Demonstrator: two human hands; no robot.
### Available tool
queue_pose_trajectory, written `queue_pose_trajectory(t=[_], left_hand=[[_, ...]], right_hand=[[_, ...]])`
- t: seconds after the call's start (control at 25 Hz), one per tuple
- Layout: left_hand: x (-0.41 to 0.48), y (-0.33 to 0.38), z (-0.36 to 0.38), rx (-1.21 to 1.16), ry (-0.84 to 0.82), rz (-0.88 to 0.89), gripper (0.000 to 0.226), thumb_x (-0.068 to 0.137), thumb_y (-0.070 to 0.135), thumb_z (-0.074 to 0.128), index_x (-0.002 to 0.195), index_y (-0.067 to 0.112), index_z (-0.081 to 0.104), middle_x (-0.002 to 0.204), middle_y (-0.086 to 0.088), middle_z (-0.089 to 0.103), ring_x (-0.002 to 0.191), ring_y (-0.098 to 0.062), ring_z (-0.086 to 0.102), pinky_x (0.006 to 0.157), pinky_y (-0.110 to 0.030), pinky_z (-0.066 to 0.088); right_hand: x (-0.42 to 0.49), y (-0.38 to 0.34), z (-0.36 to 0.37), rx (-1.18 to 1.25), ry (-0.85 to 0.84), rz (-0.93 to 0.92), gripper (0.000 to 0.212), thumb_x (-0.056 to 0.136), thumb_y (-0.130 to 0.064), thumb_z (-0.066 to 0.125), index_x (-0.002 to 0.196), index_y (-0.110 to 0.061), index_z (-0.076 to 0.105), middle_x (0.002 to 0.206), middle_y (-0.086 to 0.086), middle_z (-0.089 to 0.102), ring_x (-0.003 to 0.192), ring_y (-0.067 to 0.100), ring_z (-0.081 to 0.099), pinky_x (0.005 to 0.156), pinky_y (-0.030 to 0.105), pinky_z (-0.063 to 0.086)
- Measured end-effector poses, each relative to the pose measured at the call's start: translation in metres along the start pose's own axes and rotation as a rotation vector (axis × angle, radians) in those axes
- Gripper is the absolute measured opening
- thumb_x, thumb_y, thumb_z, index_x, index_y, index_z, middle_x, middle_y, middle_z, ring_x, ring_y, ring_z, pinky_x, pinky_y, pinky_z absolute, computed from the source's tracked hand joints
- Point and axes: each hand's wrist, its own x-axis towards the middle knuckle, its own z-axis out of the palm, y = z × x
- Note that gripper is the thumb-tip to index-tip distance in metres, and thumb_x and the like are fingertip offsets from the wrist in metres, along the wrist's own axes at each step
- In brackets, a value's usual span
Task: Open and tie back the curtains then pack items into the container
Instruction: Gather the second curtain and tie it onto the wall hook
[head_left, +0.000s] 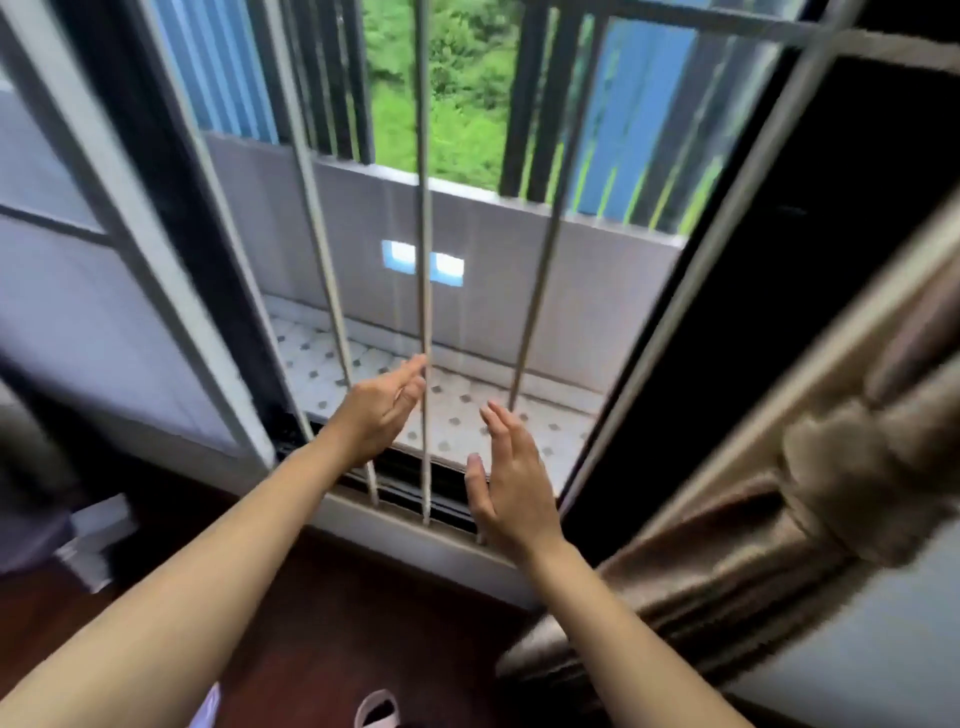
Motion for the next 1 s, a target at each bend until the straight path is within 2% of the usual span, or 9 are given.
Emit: queue_pose_trajectory(t=[0.12, 0.28, 0.4, 0.56, 0.68, 0.84, 1.0], left_hand=[[-0.003, -0.046, -0.082, 0.098, -0.006, -0.133, 0.054, 0.097, 0.039, 0.034, 0.145, 0.014, 0.034, 0.153, -0.003, 0.031, 0.143, -0.015, 0.023, 0.113, -0.024, 0.018], [-0.021, -0.093, -0.198, 0.234, 0.09, -0.272, 0.073, 0.086, 0.052, 0.022, 0.147, 0.012, 0.026, 0.156, -0.003, 0.023, 0.146, -0.017, 0.015, 0.119, -0.031, 0.014], [-0.046, -0.136, -0.27, 0.335, 0.16, -0.324, 0.069, 0.09, 0.046, 0.025, 0.148, 0.008, 0.024, 0.157, -0.008, 0.02, 0.146, -0.02, 0.013, 0.118, -0.031, 0.011], [-0.093, -0.198, -0.368, 0.451, 0.282, -0.446, 0.056, 0.101, 0.036, 0.031, 0.149, 0.01, 0.02, 0.158, -0.004, 0.014, 0.147, -0.016, 0.01, 0.12, -0.033, 0.01], [-0.129, -0.229, -0.427, 0.515, 0.292, -0.53, 0.056, 0.101, 0.038, 0.026, 0.151, 0.014, 0.013, 0.159, 0.001, 0.008, 0.147, -0.012, 0.004, 0.118, -0.033, 0.008], [-0.178, -0.275, -0.498, 0.564, 0.367, -0.675, 0.057, 0.101, 0.04, 0.024, 0.151, 0.016, 0.011, 0.159, 0.003, 0.007, 0.147, -0.012, 0.003, 0.117, -0.033, 0.008], [-0.208, -0.328, -0.553, 0.543, 0.423, -0.745, 0.057, 0.101, 0.041, 0.023, 0.151, 0.017, 0.012, 0.159, 0.003, 0.008, 0.146, -0.011, 0.002, 0.117, -0.034, 0.009]], right_hand=[[0.058, -0.054, 0.031, -0.009, -0.15, -0.101, 0.064, 0.091, -0.04, 0.029, 0.146, -0.008, 0.026, 0.154, 0.009, 0.026, 0.142, 0.019, 0.022, 0.117, 0.035, 0.019], [0.128, -0.151, 0.08, 0.031, -0.275, -0.286, 0.073, 0.089, -0.051, 0.018, 0.149, -0.012, 0.007, 0.158, 0.003, 0.0, 0.144, 0.011, -0.004, 0.118, 0.032, 0.0], [0.162, -0.222, 0.125, 0.066, -0.294, -0.378, 0.076, 0.087, -0.055, 0.018, 0.149, -0.013, 0.008, 0.156, 0.003, -0.003, 0.144, 0.016, -0.006, 0.118, 0.034, 0.001], [0.191, -0.323, 0.194, 0.077, -0.36, -0.522, 0.08, 0.084, -0.059, 0.013, 0.15, -0.014, 0.005, 0.154, 0.002, -0.01, 0.143, 0.018, -0.01, 0.116, 0.035, -0.002], [0.199, -0.391, 0.234, 0.12, -0.401, -0.591, 0.082, 0.083, -0.06, 0.01, 0.15, -0.014, 0.004, 0.158, 0.007, -0.005, 0.146, 0.021, -0.007, 0.113, 0.033, -0.005], [0.205, -0.475, 0.297, 0.172, -0.454, -0.686, 0.081, 0.083, -0.061, 0.011, 0.15, -0.015, 0.006, 0.158, 0.007, -0.004, 0.141, 0.017, -0.013, 0.116, 0.036, -0.001], [0.216, -0.547, 0.359, 0.18, -0.491, -0.727, 0.083, 0.082, -0.061, 0.008, 0.15, -0.013, 0.006, 0.158, 0.012, -0.004, 0.145, 0.024, -0.008, 0.115, 0.035, -0.004]])
